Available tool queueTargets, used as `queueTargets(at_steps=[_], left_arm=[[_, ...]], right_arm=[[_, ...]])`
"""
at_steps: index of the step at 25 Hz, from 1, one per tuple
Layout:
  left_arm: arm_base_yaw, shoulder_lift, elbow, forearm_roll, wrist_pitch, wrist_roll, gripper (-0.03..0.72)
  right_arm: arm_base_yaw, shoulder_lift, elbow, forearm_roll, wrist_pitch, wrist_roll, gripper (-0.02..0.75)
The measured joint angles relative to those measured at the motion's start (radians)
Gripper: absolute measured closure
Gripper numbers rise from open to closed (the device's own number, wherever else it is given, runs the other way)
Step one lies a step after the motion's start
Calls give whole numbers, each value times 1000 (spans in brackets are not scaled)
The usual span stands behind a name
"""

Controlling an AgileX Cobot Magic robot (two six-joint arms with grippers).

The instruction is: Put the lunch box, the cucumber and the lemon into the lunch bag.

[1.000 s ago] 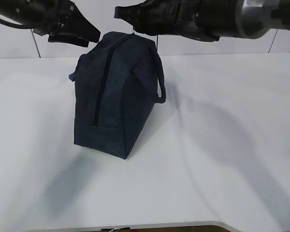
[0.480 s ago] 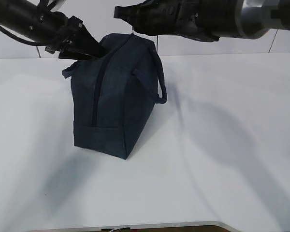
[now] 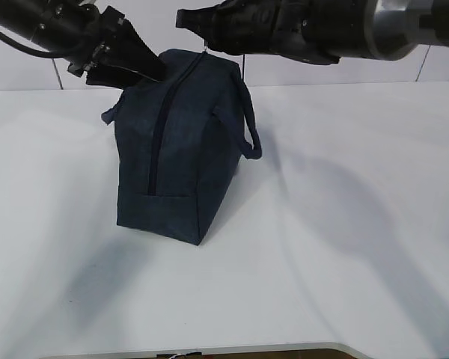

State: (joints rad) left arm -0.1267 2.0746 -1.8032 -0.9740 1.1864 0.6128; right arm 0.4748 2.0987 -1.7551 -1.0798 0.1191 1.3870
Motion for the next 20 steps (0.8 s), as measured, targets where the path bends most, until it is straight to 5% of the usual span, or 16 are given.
queueTargets(at_steps=[7, 11, 13, 20], left_arm=[[0, 15, 0, 1, -4, -4, 307], [0, 15, -9, 6, 9, 1, 600], [0, 15, -24, 37, 16, 7, 673], [-2, 9, -38, 113, 16, -33, 698]], right_arm=[[0, 0, 0, 0, -6, 3, 733], [0, 2, 0, 0, -11, 4, 733], [0, 2, 0, 0, -12, 4, 733], [0, 2, 0, 0, -16, 5, 733]])
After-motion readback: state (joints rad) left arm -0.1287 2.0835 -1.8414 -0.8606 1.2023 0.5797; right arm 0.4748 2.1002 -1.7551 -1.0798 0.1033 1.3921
